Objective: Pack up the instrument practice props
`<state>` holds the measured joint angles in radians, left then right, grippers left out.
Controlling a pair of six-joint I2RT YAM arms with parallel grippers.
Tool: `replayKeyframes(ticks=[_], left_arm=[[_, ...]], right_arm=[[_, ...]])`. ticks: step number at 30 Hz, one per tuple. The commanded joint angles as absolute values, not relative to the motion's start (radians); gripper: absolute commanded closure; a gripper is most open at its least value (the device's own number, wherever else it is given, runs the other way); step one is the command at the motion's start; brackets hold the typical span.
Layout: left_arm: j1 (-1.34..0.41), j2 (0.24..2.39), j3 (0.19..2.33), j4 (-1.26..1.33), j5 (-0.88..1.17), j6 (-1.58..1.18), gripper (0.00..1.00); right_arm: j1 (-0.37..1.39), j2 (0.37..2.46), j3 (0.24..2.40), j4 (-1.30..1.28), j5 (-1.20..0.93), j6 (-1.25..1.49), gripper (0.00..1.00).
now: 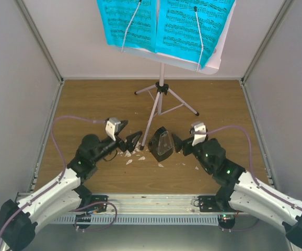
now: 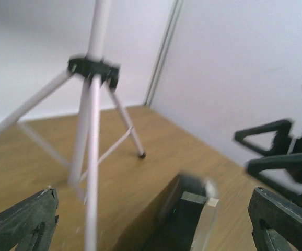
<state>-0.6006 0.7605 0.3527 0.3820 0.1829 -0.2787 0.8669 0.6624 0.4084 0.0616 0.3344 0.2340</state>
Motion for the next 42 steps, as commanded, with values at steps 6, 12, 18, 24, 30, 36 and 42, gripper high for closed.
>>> replayKeyframes(ticks=[6, 12, 18, 24, 30, 36, 42], left_arm=[[-0.698, 1.048, 0.712, 0.203, 0.294, -0.267, 0.01], [-0.721, 1.161, 0.786, 0.126, 0.315, -0.235, 0.01], [-0.711, 1.259, 0.841, 0.118, 0.409, -0.216, 0.01], [-0.717, 1.356, 0.908, 0.112, 0.423, -0.138, 0.01], [-0.793, 1.399, 0.951, 0.067, 0.306, -0.059, 0.01], [-0.848, 1.424, 0.959, 0.046, 0.139, -0.042, 0.01], [-0.865, 1.405, 0.939, 0.064, 0.092, -0.034, 0.01]], right_arm=[[0.572, 0.864, 0.539, -0.105, 0.330, 0.454, 0.00], [0.343, 0.843, 0.445, -0.050, 0.077, 0.533, 0.00], [0.274, 0.906, 0.429, -0.052, 0.004, 0.528, 0.00], [0.271, 0.928, 0.433, -0.029, -0.044, 0.526, 0.01], [0.271, 0.929, 0.425, -0.028, -0.045, 0.524, 0.00], [0.271, 0.936, 0.424, -0.022, -0.053, 0.525, 0.00], [0.271, 0.936, 0.419, -0.020, -0.054, 0.526, 0.00]])
